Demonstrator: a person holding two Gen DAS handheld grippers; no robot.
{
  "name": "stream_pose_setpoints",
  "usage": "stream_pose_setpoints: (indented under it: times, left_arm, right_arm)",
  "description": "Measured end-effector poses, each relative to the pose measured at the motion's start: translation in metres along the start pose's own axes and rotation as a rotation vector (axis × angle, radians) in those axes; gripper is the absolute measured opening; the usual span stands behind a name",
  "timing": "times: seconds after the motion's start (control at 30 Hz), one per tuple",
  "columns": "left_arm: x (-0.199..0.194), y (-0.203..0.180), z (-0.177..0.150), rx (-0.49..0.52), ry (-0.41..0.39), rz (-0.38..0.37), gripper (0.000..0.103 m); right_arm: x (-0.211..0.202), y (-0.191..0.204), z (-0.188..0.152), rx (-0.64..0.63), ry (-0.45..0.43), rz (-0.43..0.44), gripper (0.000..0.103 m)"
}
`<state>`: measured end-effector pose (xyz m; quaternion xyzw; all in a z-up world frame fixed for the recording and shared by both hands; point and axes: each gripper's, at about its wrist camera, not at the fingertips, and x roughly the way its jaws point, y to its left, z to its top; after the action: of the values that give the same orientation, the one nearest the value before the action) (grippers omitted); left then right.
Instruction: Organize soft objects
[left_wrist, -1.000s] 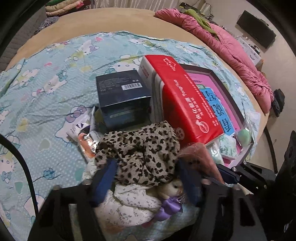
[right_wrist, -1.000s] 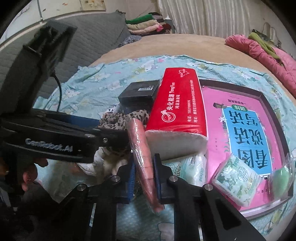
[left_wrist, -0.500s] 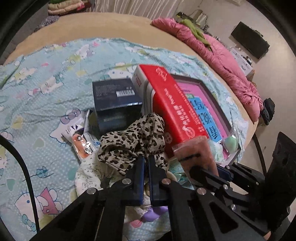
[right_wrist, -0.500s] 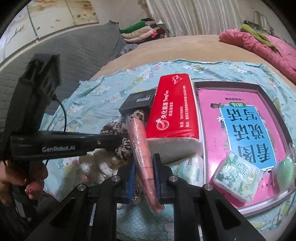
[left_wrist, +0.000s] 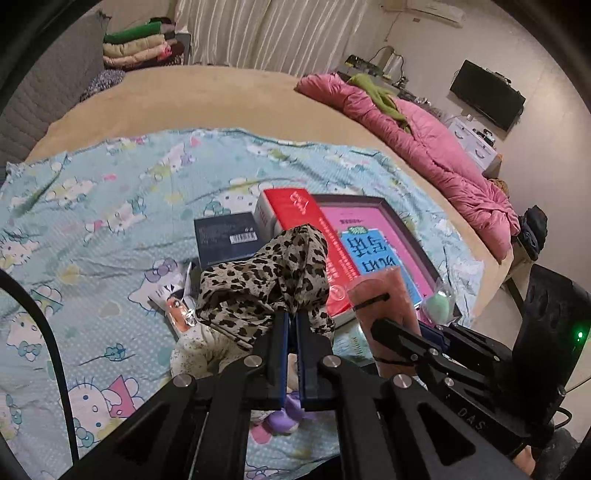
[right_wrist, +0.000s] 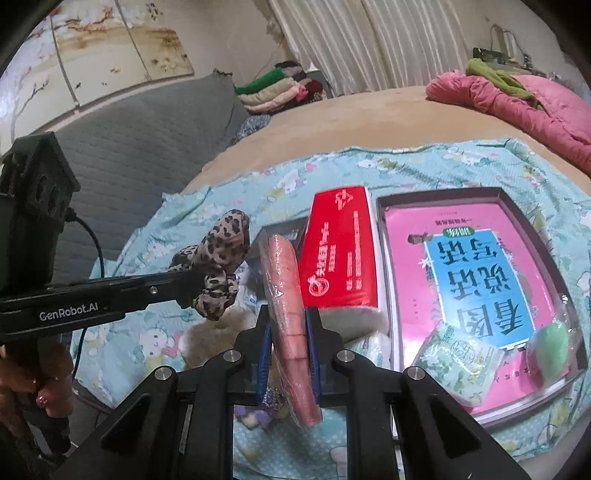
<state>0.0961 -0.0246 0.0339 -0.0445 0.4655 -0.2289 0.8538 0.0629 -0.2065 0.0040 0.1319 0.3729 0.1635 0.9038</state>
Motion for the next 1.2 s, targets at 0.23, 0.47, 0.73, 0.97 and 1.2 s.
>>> stream_pose_setpoints:
  times: [0.23,0.47,0.73,0.97,1.2]
  left_arm:
    - [-0.019,-0.026,0.001,0.047,-0.038,0.006,0.004]
    - [-0.029,-0.055,0.005,0.089,-0.058,0.002,0.004]
    - [-0.029,-0.094,0.012,0.156,-0.068,0.011,0.004]
    - [-0.022,-0.119,0.013,0.188,-0.060,0.015,0.004]
    - [-0.013,-0.136,0.016,0.210,-0.044,0.003,0.004]
  right_arm:
    - [-0.023,-0.002,0.009,0.021,-0.053,-0.008,0.017]
    - [-0.047,-0.017,0.014,0.061,-0.106,-0.029,0.017]
    - [-0.077,-0.038,0.020,0.118,-0.174,-0.073,0.017]
    - [-0.102,-0.055,0.021,0.132,-0.226,-0.125,0.016]
    - [-0.123,-0.078,0.021,0.166,-0.261,-0.169,0.016]
